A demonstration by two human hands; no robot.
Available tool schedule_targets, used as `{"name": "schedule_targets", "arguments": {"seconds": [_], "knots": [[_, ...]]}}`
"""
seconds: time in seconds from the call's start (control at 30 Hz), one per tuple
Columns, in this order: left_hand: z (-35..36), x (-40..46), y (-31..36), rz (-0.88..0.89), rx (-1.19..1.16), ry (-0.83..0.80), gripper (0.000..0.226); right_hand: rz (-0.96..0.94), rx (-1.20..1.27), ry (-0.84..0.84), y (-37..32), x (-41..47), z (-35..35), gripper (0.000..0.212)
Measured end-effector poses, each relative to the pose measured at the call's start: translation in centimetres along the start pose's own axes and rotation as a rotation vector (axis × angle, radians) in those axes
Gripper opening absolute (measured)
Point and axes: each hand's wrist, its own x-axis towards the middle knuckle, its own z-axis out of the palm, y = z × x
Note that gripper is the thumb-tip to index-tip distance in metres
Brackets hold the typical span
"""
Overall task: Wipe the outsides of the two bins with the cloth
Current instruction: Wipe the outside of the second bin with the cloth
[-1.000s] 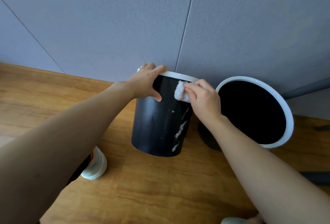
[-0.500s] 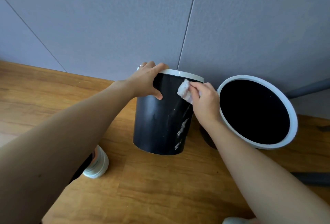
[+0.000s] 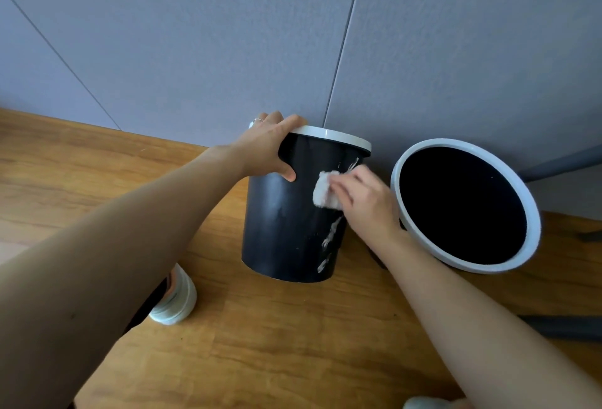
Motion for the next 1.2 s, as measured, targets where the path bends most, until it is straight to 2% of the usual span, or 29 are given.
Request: {"name": "schedule_targets", "arguments": {"seconds": [0.07, 0.13, 0.33, 0.43, 0.6, 0.67, 0.77, 0.83, 1.1, 1.2], "knots": [[0.0, -0.1, 0.0, -0.003, 0.007, 0.0, 0.09, 0.058, -0.019, 0.045, -0.1, 0.9, 0.0, 0.016], [0.1, 0.0, 0.1, -0.001, 0.01, -0.001, 0.091, 0.009, -0.006, 0.012, -0.5, -0.1, 0.3, 0.015], [0.1, 0.1, 0.3, 0.029, 0.022, -0.006, 0.089, -0.238, 0.048, -0.32, -2.6, -8.7, 2.5, 0.009], [0.1, 0.1, 0.5, 0.031, 0.027, -0.013, 0.089, -0.273, 0.011, -0.289, -2.5, -8.0, 3.0, 0.013], [0.1, 0.0, 0.5, -0.005, 0.035, -0.008, 0.09, 0.0, 0.021, -0.03, -1.8, -4.2, 2.3, 0.014], [0.0, -0.1, 0.6, -0.004, 0.03, -0.01, 0.089, -0.026, 0.023, -0.083, -2.3, -4.8, 2.5, 0.014], [-0.1, 0.0, 0.8, 0.004, 0.038, -0.019, 0.088, -0.189, 0.007, -0.284, -3.2, -7.9, 3.1, 0.006], [-0.1, 0.0, 1.0, 0.012, 0.037, -0.026, 0.087, -0.232, 0.03, -0.335, -3.3, -9.3, 3.3, 0.007], [-0.5, 0.4, 0.9, -0.057, -0.034, -0.053, 0.079, -0.113, 0.118, -0.21, -1.2, -8.3, 2.3, 0.016], [-0.4, 0.2, 0.6, -0.069, -0.095, -0.049, 0.074, -0.076, 0.149, -0.262, -0.7, -8.7, 1.9, 0.024]]}}
